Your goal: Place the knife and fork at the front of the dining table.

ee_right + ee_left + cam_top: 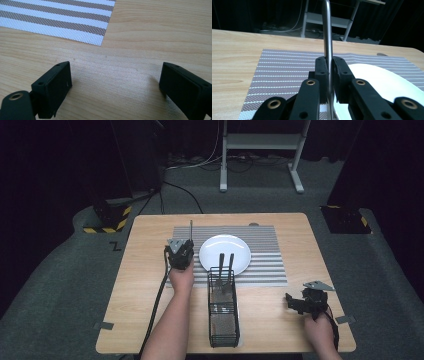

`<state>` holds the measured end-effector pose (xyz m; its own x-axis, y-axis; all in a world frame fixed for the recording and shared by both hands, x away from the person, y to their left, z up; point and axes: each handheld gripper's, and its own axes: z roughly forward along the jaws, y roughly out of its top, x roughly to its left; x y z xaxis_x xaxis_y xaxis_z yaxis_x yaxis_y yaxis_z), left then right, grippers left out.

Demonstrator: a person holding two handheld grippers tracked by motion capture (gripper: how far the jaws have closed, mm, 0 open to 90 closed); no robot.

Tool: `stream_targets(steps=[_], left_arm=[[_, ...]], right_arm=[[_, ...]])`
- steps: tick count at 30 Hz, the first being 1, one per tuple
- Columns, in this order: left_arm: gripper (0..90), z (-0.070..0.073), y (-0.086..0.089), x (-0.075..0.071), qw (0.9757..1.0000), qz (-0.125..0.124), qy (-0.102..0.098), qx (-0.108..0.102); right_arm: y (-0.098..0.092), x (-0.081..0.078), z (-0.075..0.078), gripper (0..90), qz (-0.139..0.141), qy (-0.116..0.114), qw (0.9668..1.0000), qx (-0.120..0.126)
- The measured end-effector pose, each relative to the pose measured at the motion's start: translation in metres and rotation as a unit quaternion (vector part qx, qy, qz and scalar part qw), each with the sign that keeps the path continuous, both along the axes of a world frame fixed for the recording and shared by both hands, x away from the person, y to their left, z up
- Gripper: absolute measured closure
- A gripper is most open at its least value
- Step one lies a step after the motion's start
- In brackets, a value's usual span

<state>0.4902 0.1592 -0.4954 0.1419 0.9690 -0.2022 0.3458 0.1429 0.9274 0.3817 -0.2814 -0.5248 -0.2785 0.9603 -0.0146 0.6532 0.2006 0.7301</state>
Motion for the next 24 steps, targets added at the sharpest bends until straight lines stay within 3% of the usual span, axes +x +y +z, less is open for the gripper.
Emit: stream_targets(steps=[2, 8, 14, 24], left_arm=[[82.5, -0.003, 0.002, 0.002, 1.0, 0.001, 0.007, 0.005], [82.6, -0.009, 0.008, 0.006, 0.9996, 0.007, 0.022, -0.014], [82.6, -0.007, 0.008, 0.004, 0.9991, 0.004, 0.021, -0.036], [82.7, 0.0, 0.012, -0.005, 0.999, 0.002, 0.018, -0.042]], right_arm=[[0.0, 0.0, 0.0, 10.3, 0.0, 0.0, 1.0, 0.001], [0.0, 0.0, 0.0, 10.2, -0.001, 0.0, 1.0, 0.0], [0.0, 0.0, 0.0, 10.2, -0.002, 0.0, 1.0, 0.0], [0.0, 0.0, 0.0, 10.2, -0.002, 0.0, 1.0, 0.0]])
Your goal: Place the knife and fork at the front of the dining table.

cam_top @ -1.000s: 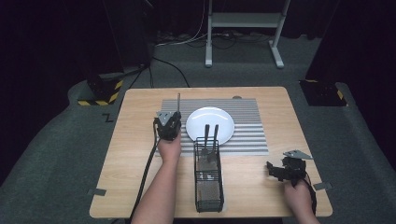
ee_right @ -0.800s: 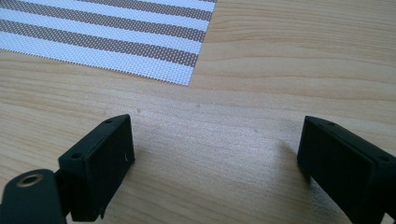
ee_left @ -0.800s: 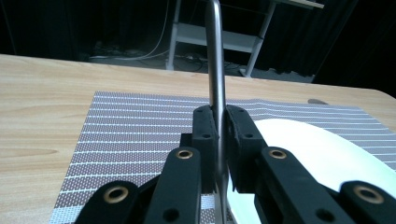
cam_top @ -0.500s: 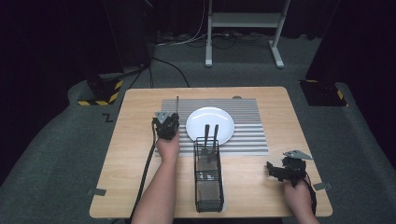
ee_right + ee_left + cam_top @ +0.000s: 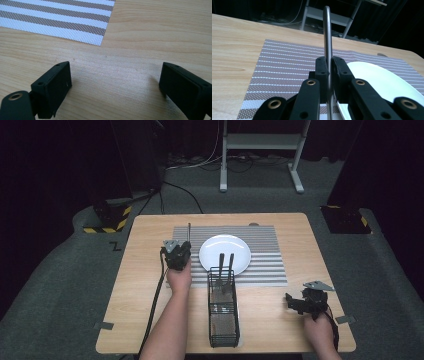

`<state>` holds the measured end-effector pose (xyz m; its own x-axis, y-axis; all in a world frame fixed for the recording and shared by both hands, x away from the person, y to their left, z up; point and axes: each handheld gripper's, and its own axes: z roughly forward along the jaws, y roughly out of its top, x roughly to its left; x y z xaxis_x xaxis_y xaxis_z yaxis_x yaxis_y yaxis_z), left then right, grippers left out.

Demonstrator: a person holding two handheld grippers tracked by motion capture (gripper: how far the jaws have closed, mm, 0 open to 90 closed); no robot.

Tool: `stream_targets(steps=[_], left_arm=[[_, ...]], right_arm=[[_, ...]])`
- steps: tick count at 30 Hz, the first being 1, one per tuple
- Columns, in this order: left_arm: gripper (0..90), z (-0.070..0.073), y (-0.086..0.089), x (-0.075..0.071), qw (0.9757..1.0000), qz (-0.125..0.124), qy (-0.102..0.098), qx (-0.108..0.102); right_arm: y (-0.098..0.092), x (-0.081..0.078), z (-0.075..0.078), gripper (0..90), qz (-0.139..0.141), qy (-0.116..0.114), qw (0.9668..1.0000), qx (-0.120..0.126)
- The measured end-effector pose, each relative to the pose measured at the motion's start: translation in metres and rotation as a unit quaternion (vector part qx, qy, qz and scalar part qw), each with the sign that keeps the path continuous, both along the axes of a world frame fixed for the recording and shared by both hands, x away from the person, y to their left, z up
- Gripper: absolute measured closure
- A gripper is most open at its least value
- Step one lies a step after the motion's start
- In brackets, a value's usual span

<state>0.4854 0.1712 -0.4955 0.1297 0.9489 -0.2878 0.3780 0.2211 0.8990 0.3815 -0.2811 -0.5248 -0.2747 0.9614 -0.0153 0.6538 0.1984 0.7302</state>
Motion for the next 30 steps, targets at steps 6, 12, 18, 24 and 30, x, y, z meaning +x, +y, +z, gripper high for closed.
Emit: stream_targets(steps=[6, 12, 18, 24, 30], left_arm=[[82.7, 0.006, 0.004, -0.007, 0.9999, 0.002, -0.007, -0.01], [82.7, 0.004, 0.003, -0.003, 0.9997, 0.007, 0.0, -0.025], [82.7, -0.002, 0.0, 0.006, 0.9993, 0.023, 0.018, -0.023], [82.7, -0.006, -0.003, 0.01, 0.9993, 0.022, 0.026, -0.017], [82.7, -0.01, -0.005, 0.011, 0.999, 0.022, 0.035, -0.019]], right_arm=[[0.0, 0.0, 0.0, 10.2, 0.0, 0.0, 1.0, 0.0], [0.0, 0.0, 0.0, 10.2, 0.0, 0.0, 1.0, 0.0], [0.0, 0.0, 0.0, 10.2, 0.0, 0.0, 1.0, 0.0], [0.0, 0.0, 0.0, 10.2, 0.0, 0.0, 1.0, 0.0], [0.0, 0.0, 0.0, 10.2, 0.001, 0.0, 1.0, 0.001]])
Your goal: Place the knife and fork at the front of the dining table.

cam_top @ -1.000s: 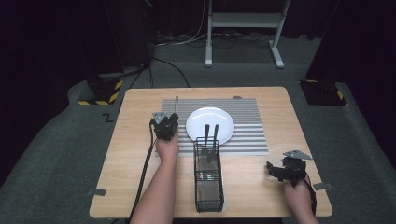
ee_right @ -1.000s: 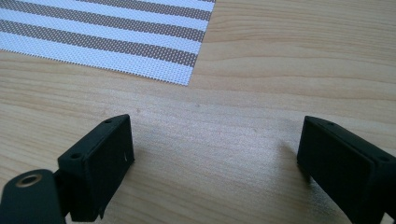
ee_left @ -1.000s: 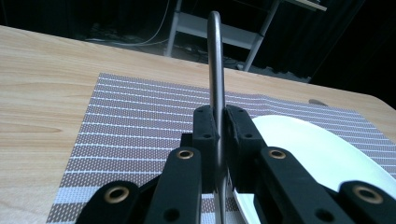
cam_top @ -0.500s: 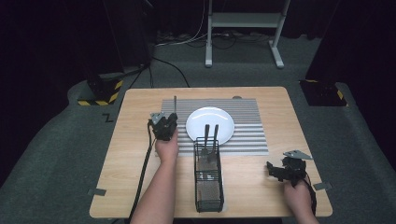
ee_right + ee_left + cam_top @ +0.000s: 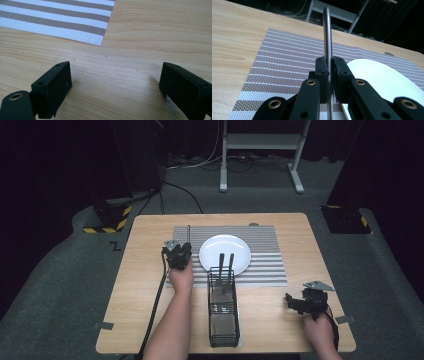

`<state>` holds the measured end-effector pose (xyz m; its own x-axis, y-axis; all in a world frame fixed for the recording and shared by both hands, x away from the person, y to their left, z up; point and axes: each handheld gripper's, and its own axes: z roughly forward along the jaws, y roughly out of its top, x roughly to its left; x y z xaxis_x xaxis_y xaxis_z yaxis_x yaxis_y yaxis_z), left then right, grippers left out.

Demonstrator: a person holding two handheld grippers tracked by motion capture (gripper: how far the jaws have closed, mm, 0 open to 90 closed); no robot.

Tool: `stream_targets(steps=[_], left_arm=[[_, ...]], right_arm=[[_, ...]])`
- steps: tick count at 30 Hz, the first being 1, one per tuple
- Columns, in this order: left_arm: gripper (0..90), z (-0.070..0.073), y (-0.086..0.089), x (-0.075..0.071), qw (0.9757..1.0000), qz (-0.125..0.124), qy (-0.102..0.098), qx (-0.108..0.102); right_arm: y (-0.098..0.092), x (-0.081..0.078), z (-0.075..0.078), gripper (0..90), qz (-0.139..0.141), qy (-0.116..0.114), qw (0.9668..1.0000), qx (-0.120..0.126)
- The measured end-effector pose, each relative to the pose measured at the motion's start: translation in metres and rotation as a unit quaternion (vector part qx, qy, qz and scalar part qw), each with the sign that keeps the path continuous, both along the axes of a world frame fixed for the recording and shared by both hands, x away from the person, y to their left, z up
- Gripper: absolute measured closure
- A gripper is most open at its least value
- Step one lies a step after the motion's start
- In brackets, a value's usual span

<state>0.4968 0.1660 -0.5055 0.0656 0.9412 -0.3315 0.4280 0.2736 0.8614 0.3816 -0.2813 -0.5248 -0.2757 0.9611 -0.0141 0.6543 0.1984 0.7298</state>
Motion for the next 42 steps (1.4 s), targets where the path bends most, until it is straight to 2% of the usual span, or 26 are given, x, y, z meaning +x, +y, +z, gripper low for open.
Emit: stream_targets(steps=[6, 16, 21, 30, 36, 42], left_arm=[[82.6, -0.004, -0.001, 0.001, 0.9999, -0.001, 0.011, 0.006], [82.6, -0.007, 0.0, 0.004, 0.9998, 0.001, 0.019, -0.001], [82.5, -0.008, 0.001, 0.007, 0.9996, 0.001, 0.029, -0.006], [82.4, -0.007, 0.0, 0.008, 0.9993, -0.004, 0.037, -0.001], [82.4, -0.009, 0.001, 0.01, 0.9986, 0.0, 0.053, -0.009], [82.0, -0.007, 0.0, 0.013, 0.9982, -0.002, 0.059, 0.005]], right_arm=[[0.0, 0.0, 0.0, 10.2, 0.0, 0.0, 1.0, 0.0], [0.0, 0.0, 0.0, 10.2, 0.0, 0.0, 1.0, 0.0], [0.0, 0.0, 0.0, 10.2, 0.0, 0.0, 1.0, 0.0], [0.0, 0.0, 0.0, 10.2, 0.0, 0.0, 1.0, 0.001], [0.0, 0.0, 0.0, 10.3, 0.0, 0.0, 1.0, 0.002], [0.0, 0.0, 0.0, 10.3, 0.001, 0.001, 1.0, 0.002]])
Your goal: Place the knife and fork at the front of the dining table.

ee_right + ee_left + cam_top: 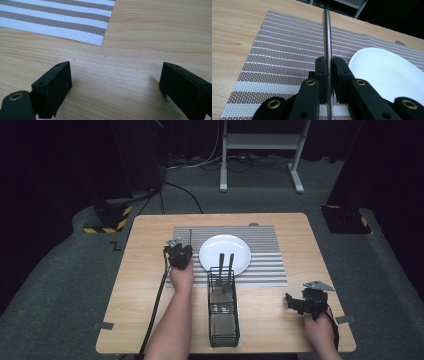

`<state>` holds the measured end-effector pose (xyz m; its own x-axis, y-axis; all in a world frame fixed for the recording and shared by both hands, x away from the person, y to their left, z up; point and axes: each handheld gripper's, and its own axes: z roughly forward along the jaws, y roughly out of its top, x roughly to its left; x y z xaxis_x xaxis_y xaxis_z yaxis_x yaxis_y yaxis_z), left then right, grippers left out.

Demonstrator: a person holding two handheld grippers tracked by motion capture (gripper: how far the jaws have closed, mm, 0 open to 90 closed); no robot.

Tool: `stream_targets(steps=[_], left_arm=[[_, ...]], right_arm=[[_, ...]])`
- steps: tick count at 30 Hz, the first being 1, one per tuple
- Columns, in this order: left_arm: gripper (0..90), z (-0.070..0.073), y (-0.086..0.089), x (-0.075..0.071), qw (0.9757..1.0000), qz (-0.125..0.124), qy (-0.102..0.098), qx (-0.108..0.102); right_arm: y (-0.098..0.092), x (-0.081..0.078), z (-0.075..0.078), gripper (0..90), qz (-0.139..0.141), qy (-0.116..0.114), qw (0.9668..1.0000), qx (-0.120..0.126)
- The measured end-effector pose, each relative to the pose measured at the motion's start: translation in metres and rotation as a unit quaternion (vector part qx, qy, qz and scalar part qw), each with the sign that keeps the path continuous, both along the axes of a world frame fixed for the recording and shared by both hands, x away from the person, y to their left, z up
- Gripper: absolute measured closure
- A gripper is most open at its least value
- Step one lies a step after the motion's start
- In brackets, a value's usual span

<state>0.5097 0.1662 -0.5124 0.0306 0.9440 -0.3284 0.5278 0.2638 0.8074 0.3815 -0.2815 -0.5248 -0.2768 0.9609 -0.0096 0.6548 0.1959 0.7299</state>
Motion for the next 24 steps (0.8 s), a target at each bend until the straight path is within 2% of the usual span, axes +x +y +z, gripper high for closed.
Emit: stream_targets(steps=[2, 5, 9, 15, 21, 24], left_arm=[[81.3, 0.0, 0.0, 0.0, 1.0, 0.006, 0.001, 0.0], [81.0, 0.004, -0.001, -0.002, 0.9999, 0.006, -0.015, -0.004], [83.1, 0.011, -0.001, -0.003, 0.9996, 0.003, -0.024, 0.014], [81.7, 0.012, 0.001, -0.009, 0.9994, 0.002, -0.027, 0.021], [73.6, 0.01, 0.003, -0.019, 0.9988, 0.001, -0.028, 0.04], [64.7, 0.008, 0.005, -0.03, 0.9985, -0.001, -0.026, 0.047]], right_arm=[[0.0, 0.0, 0.0, 10.2, 0.001, 0.0, 1.0, -0.001], [0.0, 0.0, 0.0, 10.3, 0.001, 0.0, 1.0, 0.0], [0.0, 0.0, 0.0, 10.2, 0.001, 0.0, 1.0, 0.0], [0.0, 0.0, 0.0, 10.2, 0.001, 0.0, 1.0, -0.001], [0.0, 0.0, 0.0, 10.2, 0.001, 0.0, 1.0, 0.0], [0.0, 0.0, 0.0, 10.3, 0.002, 0.0, 1.0, 0.001]])
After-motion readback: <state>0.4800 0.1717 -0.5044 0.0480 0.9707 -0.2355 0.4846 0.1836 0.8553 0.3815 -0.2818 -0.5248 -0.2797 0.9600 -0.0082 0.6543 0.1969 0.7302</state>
